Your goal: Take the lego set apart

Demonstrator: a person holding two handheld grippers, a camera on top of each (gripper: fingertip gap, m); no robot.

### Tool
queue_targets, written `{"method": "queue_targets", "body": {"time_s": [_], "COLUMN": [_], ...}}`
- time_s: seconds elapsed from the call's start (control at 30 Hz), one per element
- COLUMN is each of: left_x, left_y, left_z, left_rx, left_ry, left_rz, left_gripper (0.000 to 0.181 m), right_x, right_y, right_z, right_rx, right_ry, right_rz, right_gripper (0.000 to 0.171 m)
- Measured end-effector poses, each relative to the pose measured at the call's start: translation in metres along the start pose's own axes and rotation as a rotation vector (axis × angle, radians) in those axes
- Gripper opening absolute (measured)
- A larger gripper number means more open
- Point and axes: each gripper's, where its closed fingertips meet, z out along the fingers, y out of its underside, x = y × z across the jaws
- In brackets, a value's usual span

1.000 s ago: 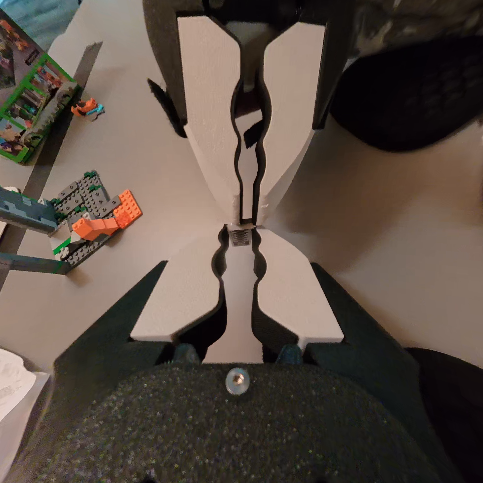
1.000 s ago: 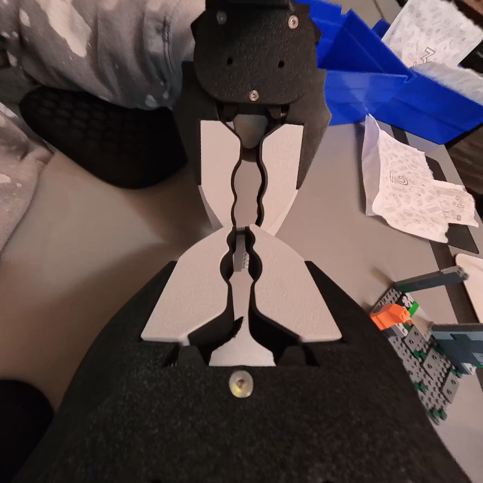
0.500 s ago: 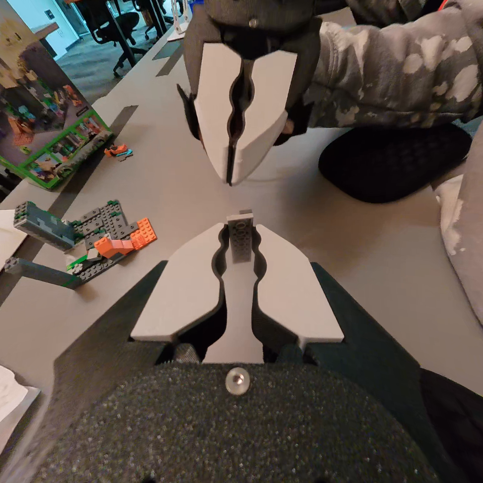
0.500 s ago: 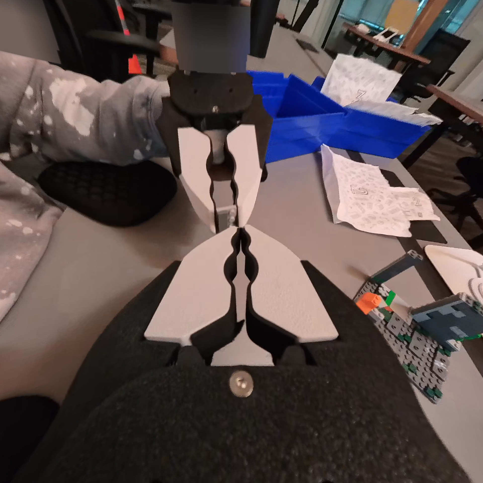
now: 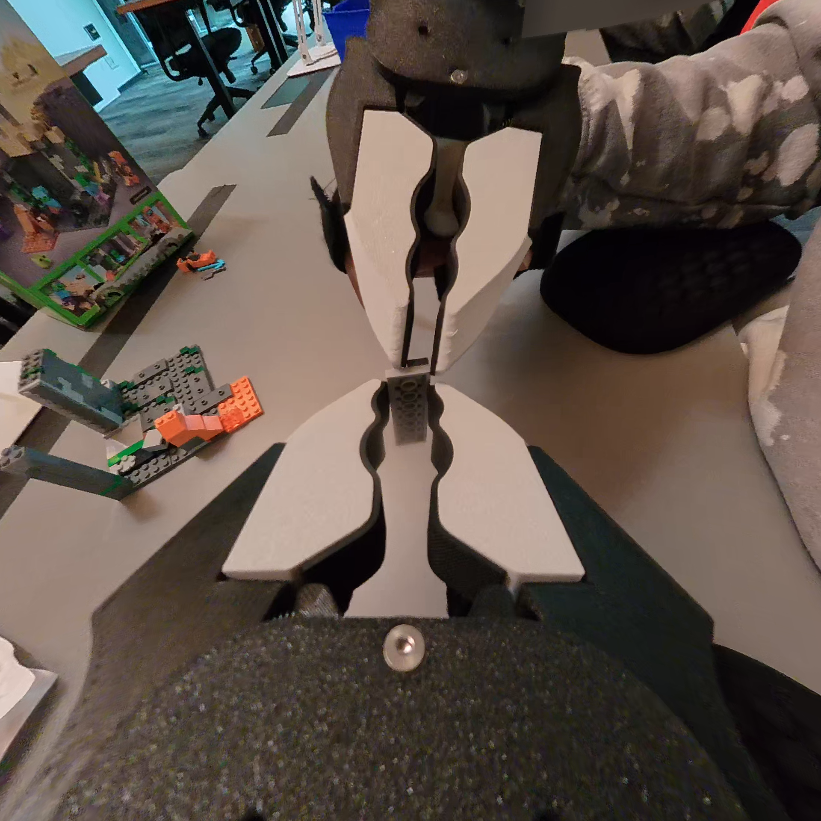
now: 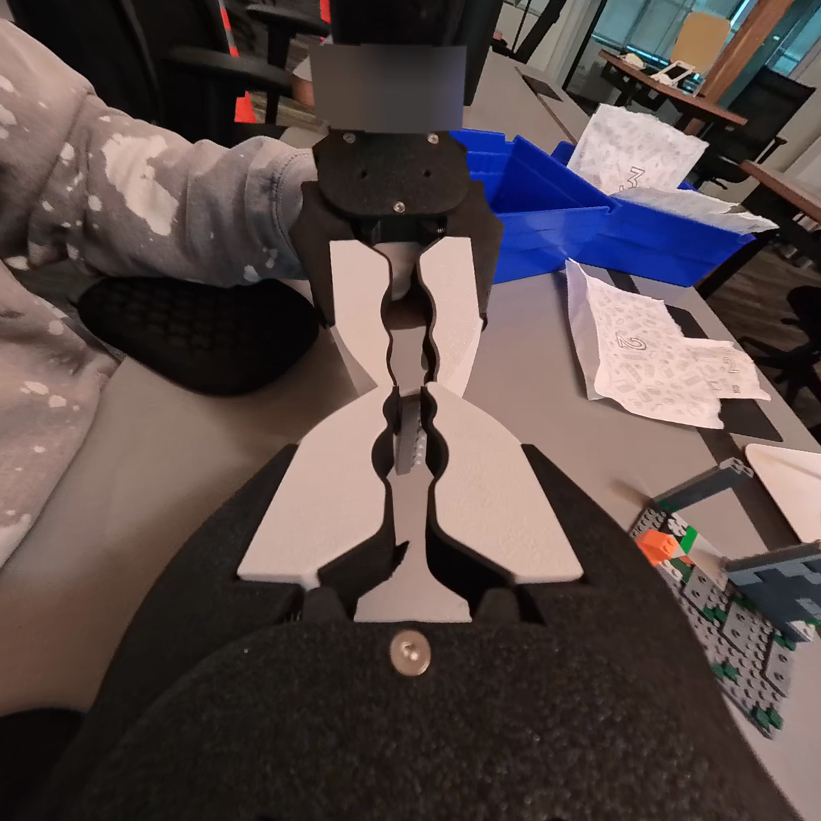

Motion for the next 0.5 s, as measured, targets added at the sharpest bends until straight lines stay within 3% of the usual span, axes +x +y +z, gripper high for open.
{"method": "queue_targets", "body": {"time_s": [0.43,0.5], "left_x": [0.011,0.005], "left_y": [-0.021,-0.035], "left_z": [-0.012,-0.025], "left_rx": [0.170,0.274], "left_ry": [0.144,0.152], "left_rz": [-0.112,-0.151], "left_gripper": [0.016,0.016], "right_x": [-0.005,0.004], "right_y": [-0.016,-0.008], "right_z": [-0.016,-0.020], "right_rx": [0.107,0.086], "right_ry": [-0.106,-0.073], "right_rz": [0.058,0.074], "right_gripper": [0.006,0.000]}}
